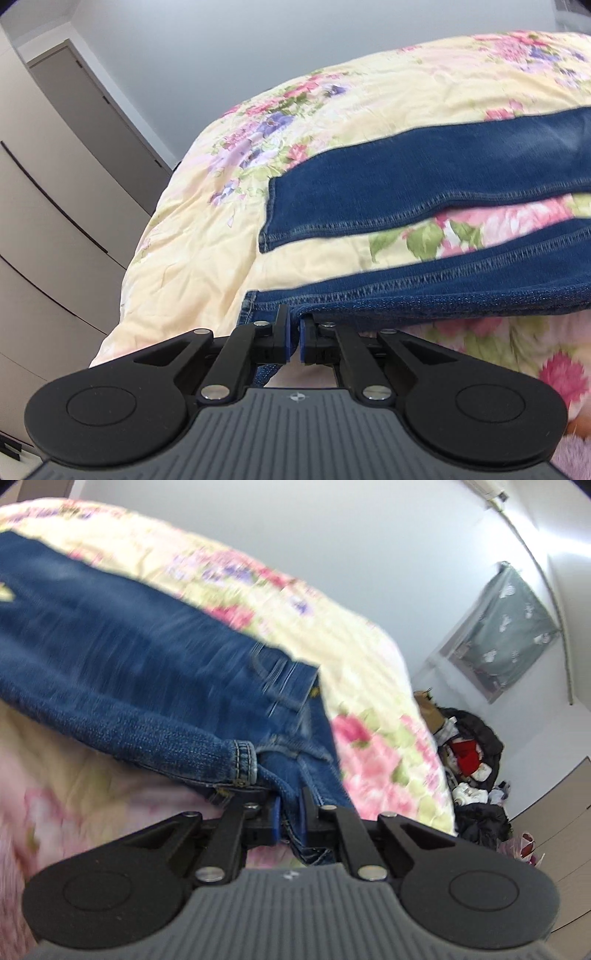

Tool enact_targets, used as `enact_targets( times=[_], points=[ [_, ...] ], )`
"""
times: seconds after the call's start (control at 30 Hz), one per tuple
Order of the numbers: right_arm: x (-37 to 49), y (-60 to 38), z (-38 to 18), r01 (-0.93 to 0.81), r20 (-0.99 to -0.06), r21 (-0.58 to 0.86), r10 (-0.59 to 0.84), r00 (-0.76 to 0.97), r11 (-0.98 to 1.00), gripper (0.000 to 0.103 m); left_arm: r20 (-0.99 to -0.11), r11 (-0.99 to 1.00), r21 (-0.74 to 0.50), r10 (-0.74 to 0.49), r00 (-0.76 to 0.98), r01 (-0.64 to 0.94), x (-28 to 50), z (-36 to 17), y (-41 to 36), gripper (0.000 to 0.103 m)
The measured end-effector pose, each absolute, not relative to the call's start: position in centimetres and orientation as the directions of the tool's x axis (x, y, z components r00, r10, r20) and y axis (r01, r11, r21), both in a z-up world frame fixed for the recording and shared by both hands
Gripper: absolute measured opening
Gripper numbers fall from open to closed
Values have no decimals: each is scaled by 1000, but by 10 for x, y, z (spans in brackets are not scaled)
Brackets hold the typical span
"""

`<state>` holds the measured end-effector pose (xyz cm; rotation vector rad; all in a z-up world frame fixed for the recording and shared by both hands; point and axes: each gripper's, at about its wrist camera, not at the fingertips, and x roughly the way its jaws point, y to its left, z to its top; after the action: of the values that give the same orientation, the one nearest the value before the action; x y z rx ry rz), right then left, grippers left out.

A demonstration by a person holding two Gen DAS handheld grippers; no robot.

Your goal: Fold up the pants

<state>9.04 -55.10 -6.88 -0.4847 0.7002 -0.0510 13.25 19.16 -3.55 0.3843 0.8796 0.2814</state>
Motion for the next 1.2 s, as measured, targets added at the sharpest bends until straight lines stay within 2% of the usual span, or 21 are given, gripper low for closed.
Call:
enact_targets(
  times=[0.27,0.5,0.73,0.97,1.1,1.2],
  points=[
    [171,-543,-21,-8,-558,-404,-240,795,915,2,-647,889,429,427,632,-161,189,-15,194,4],
    [276,-533,-21,25,-567,-419,-283,774,908,2,-645,868,461,471,601,-185,287,-15,196,4],
    [381,-519,-81,10,-624,-466,-336,705,885,2,-673,840,531,499,546,-114,377,-68,200,4],
    [429,-508,-152,-53,-680,-514,-369,633,856,2,-718,835,546,504,480,-60,418,-136,205,4],
    [433,-504,-166,-80,-676,-538,-373,635,839,2,-709,839,541,494,503,-61,417,-144,206,4],
    [425,-502,-159,-49,-634,-552,-381,673,832,2,-689,860,503,461,559,-88,411,-127,211,4]
  ],
)
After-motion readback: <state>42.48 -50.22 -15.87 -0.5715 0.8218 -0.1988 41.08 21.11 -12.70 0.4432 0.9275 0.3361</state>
